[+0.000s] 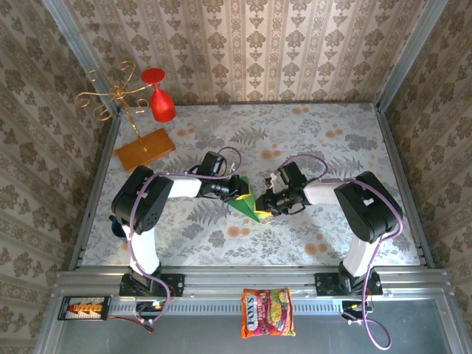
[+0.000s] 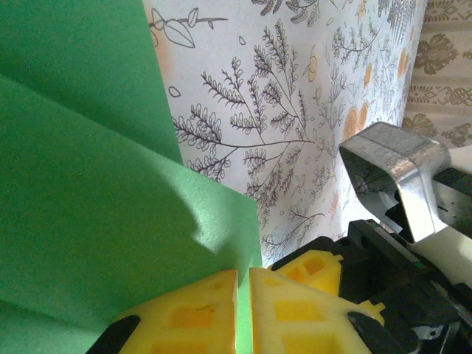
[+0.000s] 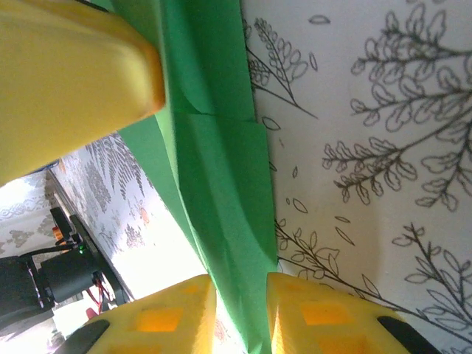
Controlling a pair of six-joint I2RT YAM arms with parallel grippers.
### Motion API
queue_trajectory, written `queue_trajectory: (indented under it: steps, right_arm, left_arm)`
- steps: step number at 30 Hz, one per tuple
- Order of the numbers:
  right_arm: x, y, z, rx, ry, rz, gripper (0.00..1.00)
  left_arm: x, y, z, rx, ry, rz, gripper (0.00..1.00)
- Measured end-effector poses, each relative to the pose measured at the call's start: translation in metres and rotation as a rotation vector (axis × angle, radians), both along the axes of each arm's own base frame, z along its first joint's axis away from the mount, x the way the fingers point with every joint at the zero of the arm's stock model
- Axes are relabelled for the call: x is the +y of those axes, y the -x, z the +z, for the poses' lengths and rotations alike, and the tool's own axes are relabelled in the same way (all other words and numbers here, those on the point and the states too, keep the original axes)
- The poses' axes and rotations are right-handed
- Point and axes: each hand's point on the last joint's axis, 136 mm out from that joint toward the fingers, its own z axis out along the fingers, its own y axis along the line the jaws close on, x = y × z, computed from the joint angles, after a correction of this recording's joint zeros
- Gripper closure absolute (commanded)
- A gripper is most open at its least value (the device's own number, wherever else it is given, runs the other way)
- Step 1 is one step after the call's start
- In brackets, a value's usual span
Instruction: Fold a paper plane with a square sheet of paper (pick it up from the middle)
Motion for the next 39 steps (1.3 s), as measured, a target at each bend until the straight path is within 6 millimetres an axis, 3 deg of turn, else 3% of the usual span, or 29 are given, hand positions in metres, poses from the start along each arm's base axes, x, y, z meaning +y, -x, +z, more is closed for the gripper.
queue_trajectory:
  steps: [11, 16, 26, 35, 39]
  right_arm:
    - [-0.010, 0.006, 0.015, -0.041, 0.031, -0.039, 0.71]
    - [-0.005, 0.012, 0.012, -0.041, 0.049, -0.020, 0.72]
    - [-0.002, 0.020, -0.002, 0.001, 0.078, -0.012, 0.83]
    - [0.001, 0.025, -0.008, 0.017, 0.087, 0.001, 0.85]
    - [0.001, 0.025, -0.008, 0.016, 0.086, 0.000, 0.81]
  left_arm:
    - [0.000, 0.001, 0.000, 0.003, -0.001, -0.001, 0.88]
    - [0.000, 0.001, 0.000, 0.004, -0.001, -0.001, 0.88]
    - [0.000, 0.001, 0.000, 0.004, -0.001, -0.001, 0.88]
    - [0.001, 0.000, -0.001, 0.004, -0.002, 0.000, 0.88]
    - [0.001, 0.000, -0.001, 0.005, -0.002, 0.001, 0.88]
